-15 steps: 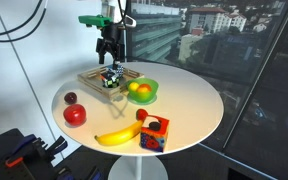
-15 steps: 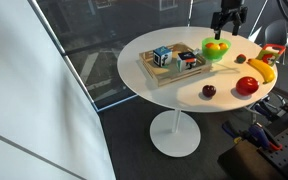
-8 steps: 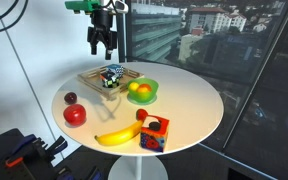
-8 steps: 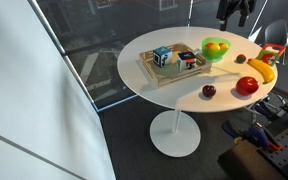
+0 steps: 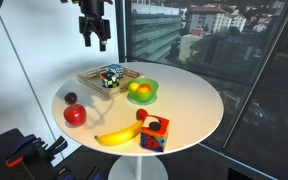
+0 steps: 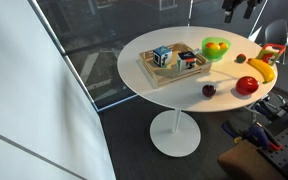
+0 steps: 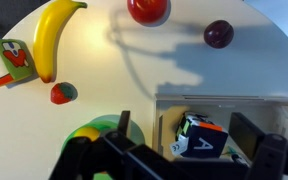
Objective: Put the yellow circular fruit on the table in the green bowl
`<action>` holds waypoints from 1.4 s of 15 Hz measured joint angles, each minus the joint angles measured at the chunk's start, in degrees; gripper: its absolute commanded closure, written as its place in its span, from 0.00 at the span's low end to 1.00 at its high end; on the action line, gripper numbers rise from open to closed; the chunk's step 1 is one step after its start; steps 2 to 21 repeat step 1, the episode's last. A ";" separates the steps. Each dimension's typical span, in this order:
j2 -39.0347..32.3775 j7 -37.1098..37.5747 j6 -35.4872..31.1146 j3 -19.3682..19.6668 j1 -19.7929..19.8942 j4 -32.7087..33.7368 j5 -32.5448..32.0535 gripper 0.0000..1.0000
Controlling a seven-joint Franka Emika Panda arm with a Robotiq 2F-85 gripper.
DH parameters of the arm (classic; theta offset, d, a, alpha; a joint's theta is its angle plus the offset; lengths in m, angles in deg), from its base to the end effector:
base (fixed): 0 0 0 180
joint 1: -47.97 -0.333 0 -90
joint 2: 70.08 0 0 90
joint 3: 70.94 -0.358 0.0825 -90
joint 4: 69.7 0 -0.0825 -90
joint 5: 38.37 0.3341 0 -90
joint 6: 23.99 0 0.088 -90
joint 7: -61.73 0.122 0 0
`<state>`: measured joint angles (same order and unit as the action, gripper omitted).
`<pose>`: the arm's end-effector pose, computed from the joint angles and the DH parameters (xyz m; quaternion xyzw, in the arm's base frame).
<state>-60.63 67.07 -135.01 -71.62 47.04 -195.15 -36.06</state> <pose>0.4359 0.0158 0.4982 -0.9981 0.0407 0.0444 0.0148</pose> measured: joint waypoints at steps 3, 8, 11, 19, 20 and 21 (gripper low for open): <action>-0.16 0.00 0.00 0.00 0.00 0.00 0.00 0.00; -0.16 0.00 0.00 0.00 0.00 0.00 0.00 0.00; -0.16 0.00 0.00 0.00 0.00 0.00 0.00 0.00; -0.16 0.00 0.00 0.00 0.00 0.00 0.00 0.00; -0.16 0.00 0.00 0.00 0.00 0.00 0.00 0.00; -0.16 0.00 0.00 0.00 0.00 0.00 0.00 0.00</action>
